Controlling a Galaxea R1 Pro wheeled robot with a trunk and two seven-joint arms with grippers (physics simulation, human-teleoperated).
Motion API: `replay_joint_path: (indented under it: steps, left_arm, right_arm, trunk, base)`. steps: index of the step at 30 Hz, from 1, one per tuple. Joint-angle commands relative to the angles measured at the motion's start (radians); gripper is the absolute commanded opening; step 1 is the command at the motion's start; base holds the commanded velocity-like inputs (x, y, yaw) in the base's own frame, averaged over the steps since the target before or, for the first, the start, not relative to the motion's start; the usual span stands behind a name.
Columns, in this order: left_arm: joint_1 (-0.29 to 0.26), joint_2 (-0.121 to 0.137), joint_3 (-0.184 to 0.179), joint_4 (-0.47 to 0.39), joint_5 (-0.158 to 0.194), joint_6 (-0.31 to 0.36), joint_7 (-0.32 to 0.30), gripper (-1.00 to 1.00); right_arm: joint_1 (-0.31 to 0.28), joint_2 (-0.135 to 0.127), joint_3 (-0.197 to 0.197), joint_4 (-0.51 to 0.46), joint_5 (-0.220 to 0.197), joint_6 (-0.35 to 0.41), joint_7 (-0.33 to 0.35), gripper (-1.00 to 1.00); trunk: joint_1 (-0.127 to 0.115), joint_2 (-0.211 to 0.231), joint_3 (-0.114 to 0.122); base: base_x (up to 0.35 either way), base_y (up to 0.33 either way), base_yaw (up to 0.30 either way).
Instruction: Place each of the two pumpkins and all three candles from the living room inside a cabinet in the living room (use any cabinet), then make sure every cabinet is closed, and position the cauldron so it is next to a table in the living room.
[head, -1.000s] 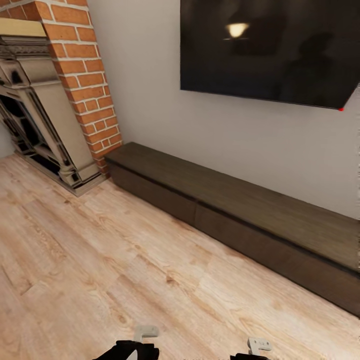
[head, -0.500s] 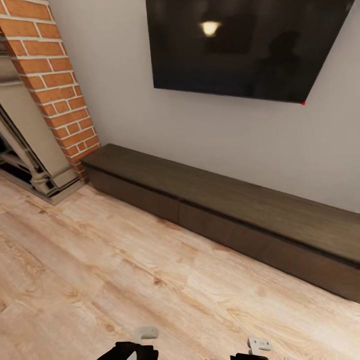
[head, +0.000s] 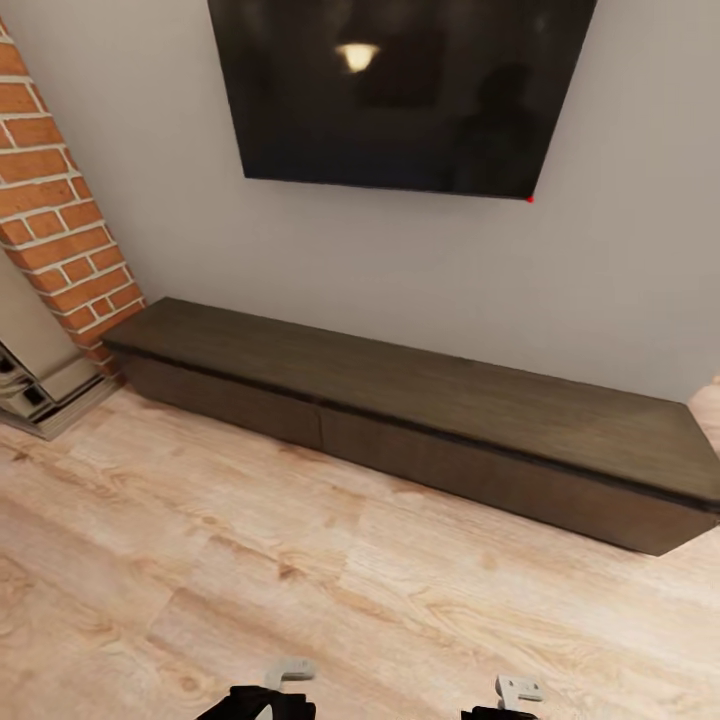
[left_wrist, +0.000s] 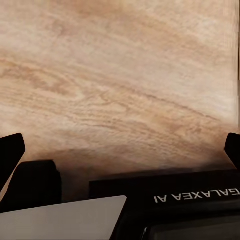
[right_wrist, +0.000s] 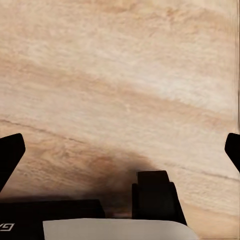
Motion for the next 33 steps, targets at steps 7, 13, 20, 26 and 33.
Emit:
replay_joint_path:
  steps: [7, 13, 20, 26, 33]
  left_arm:
    - [0.0, 0.0, 0.0, 0.0, 0.0, 0.0, 0.0, 1.0]
    - [0.0, 0.0, 0.0, 0.001, 0.0, 0.0, 0.0, 1.0]
    - [0.0, 0.0, 0.0, 0.001, 0.0, 0.0, -0.001, 1.0]
    - [-0.007, -0.003, 0.002, -0.042, -0.001, 0.001, 0.0, 1.0]
    - [-0.015, 0.006, 0.004, -0.299, -0.003, 0.004, 0.006, 1.0]
  right_arm:
    - [0.0, 0.0, 0.0, 0.0, 0.0, 0.0, 0.0, 1.0]
    - [0.0, 0.0, 0.0, 0.0, 0.0, 0.0, 0.0, 1.0]
    - [0.0, 0.0, 0.0, 0.0, 0.0, 0.0, 0.0, 1.0]
    - [-0.002, -0.003, -0.002, -0.039, 0.002, 0.003, 0.0, 1.0]
    - [-0.004, -0.001, 0.003, -0.34, 0.011, 0.092, -0.055, 1.0]
  trunk:
    - [0.0, 0.0, 0.001]
    - [0.0, 0.0, 0.004]
    - [0.0, 0.0, 0.007]
    - [0.0, 0.0, 0.008]
    - [0.0, 0.0, 0.008]
  base:
    - [0.0, 0.0, -0.285]
    - [0.0, 0.0, -0.285]
    - [0.008, 0.0, -0.285]
    - [0.144, 0.0, -0.244]
    - [0.152, 0.0, -0.029]
